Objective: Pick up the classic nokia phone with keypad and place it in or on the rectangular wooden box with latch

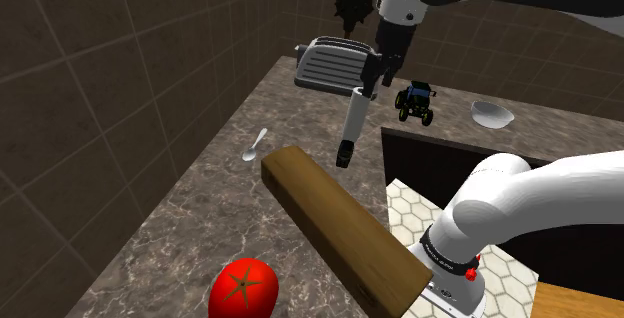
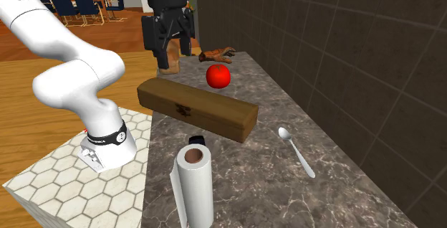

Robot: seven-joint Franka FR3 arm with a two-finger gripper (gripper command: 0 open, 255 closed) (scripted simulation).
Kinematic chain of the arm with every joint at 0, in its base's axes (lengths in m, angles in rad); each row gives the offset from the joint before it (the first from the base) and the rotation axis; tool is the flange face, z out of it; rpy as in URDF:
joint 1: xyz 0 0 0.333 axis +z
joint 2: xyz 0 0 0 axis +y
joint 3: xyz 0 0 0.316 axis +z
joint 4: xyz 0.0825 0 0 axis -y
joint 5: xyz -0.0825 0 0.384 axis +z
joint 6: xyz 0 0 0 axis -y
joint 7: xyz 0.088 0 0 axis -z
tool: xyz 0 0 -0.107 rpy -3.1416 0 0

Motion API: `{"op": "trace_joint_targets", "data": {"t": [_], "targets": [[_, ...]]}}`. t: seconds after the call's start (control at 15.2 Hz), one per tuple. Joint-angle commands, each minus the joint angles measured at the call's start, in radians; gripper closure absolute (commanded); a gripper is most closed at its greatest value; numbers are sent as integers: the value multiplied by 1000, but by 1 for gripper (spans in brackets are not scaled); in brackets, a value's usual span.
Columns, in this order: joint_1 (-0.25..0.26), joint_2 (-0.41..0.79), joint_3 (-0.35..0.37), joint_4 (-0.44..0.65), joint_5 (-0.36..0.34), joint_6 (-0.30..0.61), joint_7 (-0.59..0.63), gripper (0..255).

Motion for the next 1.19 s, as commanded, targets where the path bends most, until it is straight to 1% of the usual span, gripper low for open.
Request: {"op": "trace_joint_targets", "data": {"t": [0.0,0.33,0.66,0.99,1.12], "targets": [[0,0,0,0,0,0,0,0],[-27,-7,11,-177,10,200,72,0],[-54,34,25,-324,21,419,144,0],[-84,138,44,-433,30,663,218,0],[-86,156,45,-445,30,695,222,0]]}}
